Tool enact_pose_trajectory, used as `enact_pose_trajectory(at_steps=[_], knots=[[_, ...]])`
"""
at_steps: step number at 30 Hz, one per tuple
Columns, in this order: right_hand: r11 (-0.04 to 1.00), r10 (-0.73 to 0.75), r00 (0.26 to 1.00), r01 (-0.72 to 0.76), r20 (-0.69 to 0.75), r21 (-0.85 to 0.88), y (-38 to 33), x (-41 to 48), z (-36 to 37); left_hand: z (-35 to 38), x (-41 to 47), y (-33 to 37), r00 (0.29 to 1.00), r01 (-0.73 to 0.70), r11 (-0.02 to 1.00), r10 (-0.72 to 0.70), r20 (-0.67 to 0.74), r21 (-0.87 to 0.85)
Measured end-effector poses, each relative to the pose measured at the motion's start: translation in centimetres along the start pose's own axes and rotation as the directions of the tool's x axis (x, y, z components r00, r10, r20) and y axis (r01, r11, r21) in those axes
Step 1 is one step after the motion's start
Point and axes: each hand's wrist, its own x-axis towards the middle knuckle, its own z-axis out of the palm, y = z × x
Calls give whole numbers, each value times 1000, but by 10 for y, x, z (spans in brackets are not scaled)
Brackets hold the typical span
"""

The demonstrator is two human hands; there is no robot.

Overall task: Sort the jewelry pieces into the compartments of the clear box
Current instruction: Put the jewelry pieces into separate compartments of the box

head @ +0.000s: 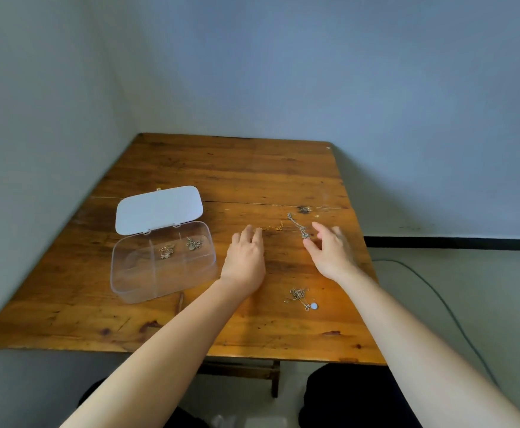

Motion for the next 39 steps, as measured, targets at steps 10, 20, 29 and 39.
enact_pose_trajectory(at_steps=[10,20,29,39], knots=[[932,-217,973,229,74,-281,15,26,-4,26,38,10,982,-182,970,187,-21,159],[963,-238,967,223,-90,-154,19,31,-2,15,25,27,912,-384,871,409,-20,308],[979,-192,972,182,-134,-88,24,19,-2,14,22,22,955,-287,951,293,-40,119],[989,-97,993,104,-65,104,17,4,-9,3,-10,10,961,-253,961,237,-141,-108]])
